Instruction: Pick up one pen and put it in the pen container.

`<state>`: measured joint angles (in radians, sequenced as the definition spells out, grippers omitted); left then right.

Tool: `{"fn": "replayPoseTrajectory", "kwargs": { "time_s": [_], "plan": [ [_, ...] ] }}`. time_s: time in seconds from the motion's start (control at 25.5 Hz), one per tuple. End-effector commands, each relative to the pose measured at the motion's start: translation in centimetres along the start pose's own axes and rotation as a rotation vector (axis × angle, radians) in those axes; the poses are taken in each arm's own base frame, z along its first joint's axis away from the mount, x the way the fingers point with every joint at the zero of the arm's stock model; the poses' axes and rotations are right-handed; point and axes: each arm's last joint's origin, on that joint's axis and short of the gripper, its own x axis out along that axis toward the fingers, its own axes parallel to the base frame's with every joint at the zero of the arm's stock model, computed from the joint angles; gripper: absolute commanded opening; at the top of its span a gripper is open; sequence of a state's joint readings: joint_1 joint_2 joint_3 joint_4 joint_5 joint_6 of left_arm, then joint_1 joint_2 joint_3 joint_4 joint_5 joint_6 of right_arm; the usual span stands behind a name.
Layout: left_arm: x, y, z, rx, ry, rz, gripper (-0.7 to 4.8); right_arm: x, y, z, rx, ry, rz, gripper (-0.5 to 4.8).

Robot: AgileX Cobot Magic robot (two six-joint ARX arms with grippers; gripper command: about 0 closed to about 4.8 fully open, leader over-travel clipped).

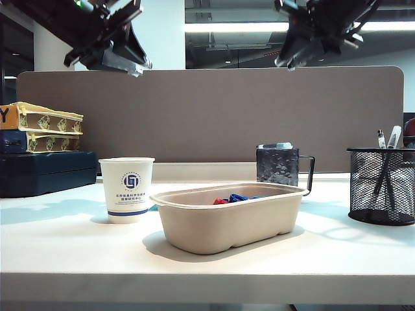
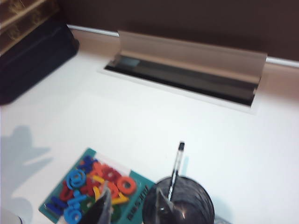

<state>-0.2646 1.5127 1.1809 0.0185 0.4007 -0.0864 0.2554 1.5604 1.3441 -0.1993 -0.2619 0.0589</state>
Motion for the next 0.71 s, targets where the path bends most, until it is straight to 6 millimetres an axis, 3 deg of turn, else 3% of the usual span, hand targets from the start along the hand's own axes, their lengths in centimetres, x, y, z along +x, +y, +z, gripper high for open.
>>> {"fn": "replayPoseTrajectory", "kwargs": {
  "time_s": [0.04,0.24,0.43,0.71],
  "plan": [
    [0.4,0.1,-0.2,-0.022,0.006,-0.004,1.22,0.6,0.2,0.0,-0.002,0.007,-0.005,1.23],
    [0.9,0.4,-0.5,-0.067,0.007,-0.004,1.23,1.8,0.2,-0.9,0.005,0.052,-0.009,2.00],
    [1.7,0.5,-0.5,-0.074,0.013,-0.012,1.23,3.0,0.2,-1.6,0.006,0.073,-0.002,2.00],
    [4.3,0.4,1.0,-0.075,0.039,-0.030,1.23,4.4,0.2,-2.2,0.007,0.104,-0.022,2.00]
  ]
}}
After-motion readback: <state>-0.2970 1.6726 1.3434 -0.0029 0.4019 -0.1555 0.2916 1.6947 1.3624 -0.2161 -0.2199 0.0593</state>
